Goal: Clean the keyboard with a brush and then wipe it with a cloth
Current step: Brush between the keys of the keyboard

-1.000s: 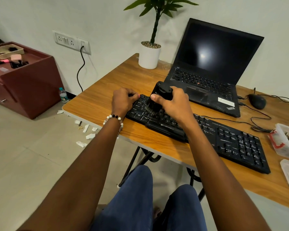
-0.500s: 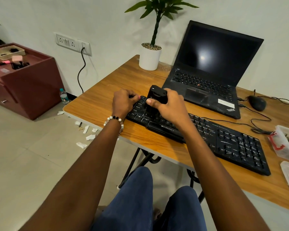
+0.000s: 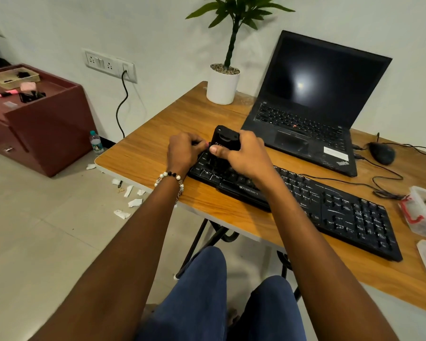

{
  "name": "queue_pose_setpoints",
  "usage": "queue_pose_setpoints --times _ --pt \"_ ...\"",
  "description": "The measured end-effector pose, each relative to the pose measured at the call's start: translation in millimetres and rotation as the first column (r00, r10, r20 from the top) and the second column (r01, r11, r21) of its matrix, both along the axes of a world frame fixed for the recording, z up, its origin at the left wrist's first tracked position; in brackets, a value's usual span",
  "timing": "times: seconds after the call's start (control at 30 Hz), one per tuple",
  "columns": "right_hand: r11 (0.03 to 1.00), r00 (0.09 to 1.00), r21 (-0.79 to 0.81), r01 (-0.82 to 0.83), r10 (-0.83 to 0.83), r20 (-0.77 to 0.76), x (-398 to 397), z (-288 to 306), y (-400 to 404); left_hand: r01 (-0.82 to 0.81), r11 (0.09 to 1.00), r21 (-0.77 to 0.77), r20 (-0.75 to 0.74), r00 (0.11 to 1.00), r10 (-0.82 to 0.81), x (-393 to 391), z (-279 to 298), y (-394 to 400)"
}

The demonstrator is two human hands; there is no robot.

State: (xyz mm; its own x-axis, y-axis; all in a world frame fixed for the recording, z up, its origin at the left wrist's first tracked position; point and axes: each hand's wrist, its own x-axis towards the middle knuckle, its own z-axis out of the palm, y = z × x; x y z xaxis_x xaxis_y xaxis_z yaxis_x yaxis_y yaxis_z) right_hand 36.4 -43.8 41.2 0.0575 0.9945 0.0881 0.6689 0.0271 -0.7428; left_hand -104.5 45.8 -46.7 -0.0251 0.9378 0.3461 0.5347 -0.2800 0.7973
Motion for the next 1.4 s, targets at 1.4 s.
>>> queue_pose_setpoints --times 1.4 --pt "0.999 0.988 0.045 0.021 -0.014 -0.153 -9 6 3 -0.040 0.999 -0.035 0.002 0.999 0.040 -1 11 -10"
